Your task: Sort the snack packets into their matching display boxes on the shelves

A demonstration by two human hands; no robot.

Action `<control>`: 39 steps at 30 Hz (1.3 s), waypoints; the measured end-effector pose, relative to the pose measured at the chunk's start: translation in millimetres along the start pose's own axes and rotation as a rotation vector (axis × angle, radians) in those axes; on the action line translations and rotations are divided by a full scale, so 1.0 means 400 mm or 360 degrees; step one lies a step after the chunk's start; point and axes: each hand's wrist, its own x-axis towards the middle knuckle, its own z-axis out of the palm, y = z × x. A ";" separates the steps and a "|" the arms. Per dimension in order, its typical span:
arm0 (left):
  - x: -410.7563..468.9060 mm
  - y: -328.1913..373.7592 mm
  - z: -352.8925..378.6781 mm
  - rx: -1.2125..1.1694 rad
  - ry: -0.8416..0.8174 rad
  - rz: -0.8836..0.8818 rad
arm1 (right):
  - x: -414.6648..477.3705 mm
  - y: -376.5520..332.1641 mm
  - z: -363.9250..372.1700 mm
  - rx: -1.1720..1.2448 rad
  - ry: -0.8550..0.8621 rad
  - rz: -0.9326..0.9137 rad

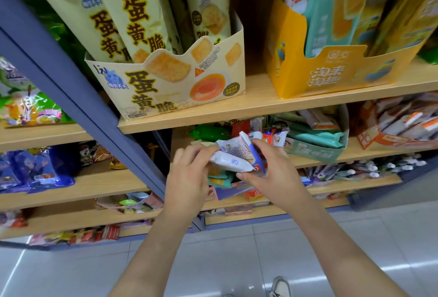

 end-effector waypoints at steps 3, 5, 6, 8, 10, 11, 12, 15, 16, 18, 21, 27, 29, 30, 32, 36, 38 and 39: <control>-0.014 0.014 0.042 0.0253 -0.0283 0.0057 | 0.002 0.002 0.025 0.0026 -0.0047 -0.0016; -0.015 0.021 0.069 0.0236 -0.0413 -0.0041 | 0.004 0.008 0.049 -0.0090 -0.0005 -0.0078; -0.009 0.020 0.080 0.0174 -0.0460 -0.0128 | 0.006 0.011 0.057 -0.0163 0.0037 -0.0088; 0.001 0.018 0.086 -0.0032 -0.0517 -0.0301 | 0.008 0.018 0.067 -0.0321 0.0107 -0.0086; 0.003 0.021 0.072 -0.0175 -0.0428 -0.0397 | 0.007 0.032 0.073 -0.0463 0.0179 -0.0082; 0.003 0.026 0.059 -0.0237 -0.0347 -0.0466 | 0.004 0.038 0.074 -0.0499 0.0215 -0.0060; 0.005 0.026 0.044 -0.0289 -0.0248 -0.0558 | 0.003 0.044 0.074 -0.0514 0.0245 -0.0031; 0.026 -0.027 0.045 -0.0418 -0.0071 -0.0858 | -0.002 0.057 0.074 -0.0529 0.0239 -0.0015; 0.041 -0.048 0.053 -0.0434 -0.0097 -0.0908 | -0.001 0.060 0.074 -0.0518 0.0209 -0.0017; 0.077 -0.073 0.065 -0.0398 -0.0214 -0.0997 | 0.008 0.064 0.072 -0.0469 0.0135 -0.0007; 0.127 -0.080 0.075 -0.0584 -0.0207 -0.1320 | 0.023 0.063 0.069 -0.0365 0.0050 0.0049; 0.169 -0.087 0.082 -0.0963 0.0058 -0.1512 | 0.013 0.061 0.081 -0.0238 0.0091 0.0094; 0.169 -0.100 0.090 -0.0910 0.0075 -0.1540 | 0.012 0.063 0.087 -0.0172 0.0106 0.0086; 0.168 -0.105 0.092 -0.0886 0.0104 -0.1534 | 0.012 0.066 0.090 -0.0147 0.0118 0.0075; 0.162 -0.102 0.078 -0.0826 0.0197 -0.1516 | 0.013 0.067 0.095 -0.0138 0.0120 0.0085; 0.115 -0.069 0.021 -0.0657 0.0520 -0.1422 | 0.016 0.061 0.095 -0.0181 0.0071 0.0122; 0.070 -0.052 0.006 -0.0847 0.0631 -0.1402 | 0.018 0.058 0.092 -0.0196 0.0032 0.0127; 0.050 -0.046 -0.001 -0.0946 0.0689 -0.1413 | 0.020 0.058 0.090 -0.0207 0.0012 0.0122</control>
